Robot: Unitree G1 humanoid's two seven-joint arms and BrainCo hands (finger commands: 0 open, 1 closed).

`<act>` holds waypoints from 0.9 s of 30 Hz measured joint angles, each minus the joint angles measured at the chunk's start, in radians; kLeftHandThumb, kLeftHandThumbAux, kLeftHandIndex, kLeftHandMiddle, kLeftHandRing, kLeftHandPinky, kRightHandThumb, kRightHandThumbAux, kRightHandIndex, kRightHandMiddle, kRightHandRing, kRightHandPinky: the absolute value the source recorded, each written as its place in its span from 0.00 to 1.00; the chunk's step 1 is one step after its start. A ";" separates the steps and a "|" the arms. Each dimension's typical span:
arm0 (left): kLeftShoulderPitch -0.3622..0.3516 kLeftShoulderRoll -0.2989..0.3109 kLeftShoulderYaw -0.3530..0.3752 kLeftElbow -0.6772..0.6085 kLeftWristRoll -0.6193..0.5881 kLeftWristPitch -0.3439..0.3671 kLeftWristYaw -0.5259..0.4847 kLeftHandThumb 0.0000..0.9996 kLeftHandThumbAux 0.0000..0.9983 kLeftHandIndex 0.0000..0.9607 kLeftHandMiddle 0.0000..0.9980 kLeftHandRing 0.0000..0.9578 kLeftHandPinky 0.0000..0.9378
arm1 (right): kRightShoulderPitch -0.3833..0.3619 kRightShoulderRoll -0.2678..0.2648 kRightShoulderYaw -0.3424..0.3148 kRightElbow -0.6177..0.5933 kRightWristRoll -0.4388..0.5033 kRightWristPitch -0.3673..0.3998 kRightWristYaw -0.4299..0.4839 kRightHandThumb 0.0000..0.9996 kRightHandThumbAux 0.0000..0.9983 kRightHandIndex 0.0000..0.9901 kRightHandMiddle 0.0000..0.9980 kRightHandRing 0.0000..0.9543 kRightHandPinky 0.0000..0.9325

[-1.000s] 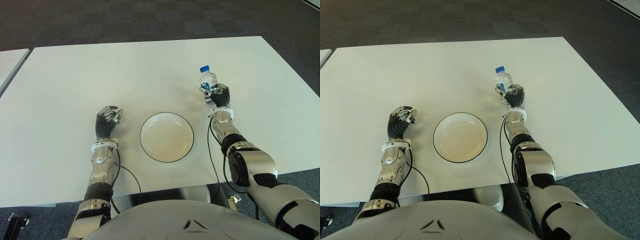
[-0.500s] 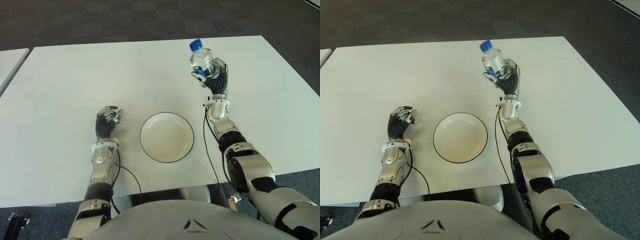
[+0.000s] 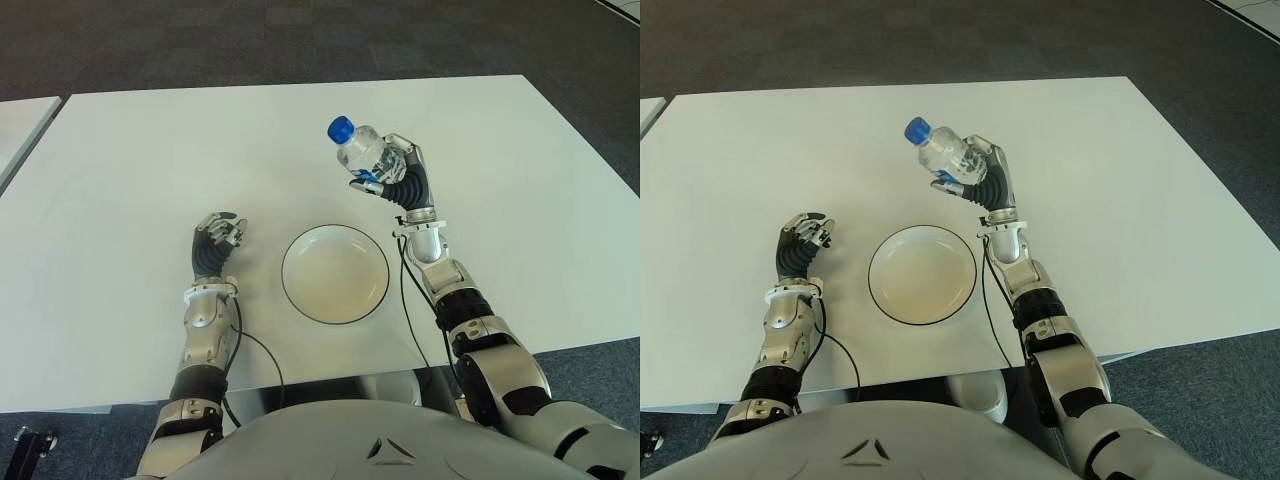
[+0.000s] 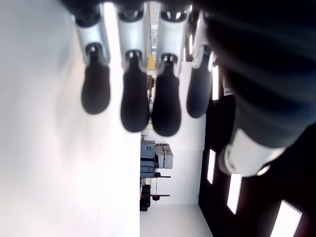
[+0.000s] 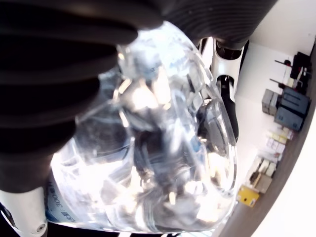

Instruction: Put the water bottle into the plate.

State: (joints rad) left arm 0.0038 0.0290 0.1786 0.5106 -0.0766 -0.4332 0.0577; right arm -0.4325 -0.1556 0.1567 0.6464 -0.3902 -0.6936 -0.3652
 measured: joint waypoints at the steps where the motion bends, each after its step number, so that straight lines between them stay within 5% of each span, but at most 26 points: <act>1: 0.001 0.000 0.000 0.000 0.000 0.000 0.000 0.71 0.71 0.45 0.68 0.69 0.68 | 0.008 -0.003 0.006 -0.016 -0.003 0.000 0.011 0.69 0.73 0.44 0.88 0.92 0.93; 13: 0.004 0.000 -0.001 -0.004 0.011 -0.002 0.000 0.71 0.71 0.45 0.69 0.70 0.70 | 0.069 -0.051 0.104 -0.167 -0.015 -0.059 0.205 0.69 0.73 0.44 0.91 0.95 0.96; 27: 0.004 0.000 0.000 -0.006 0.016 0.007 0.000 0.71 0.71 0.45 0.68 0.69 0.68 | 0.063 -0.155 0.193 -0.184 -0.034 -0.125 0.471 0.69 0.74 0.44 0.90 0.94 0.94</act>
State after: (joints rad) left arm 0.0076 0.0286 0.1782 0.5047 -0.0603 -0.4257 0.0578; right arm -0.3698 -0.3108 0.3501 0.4622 -0.4240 -0.8188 0.1060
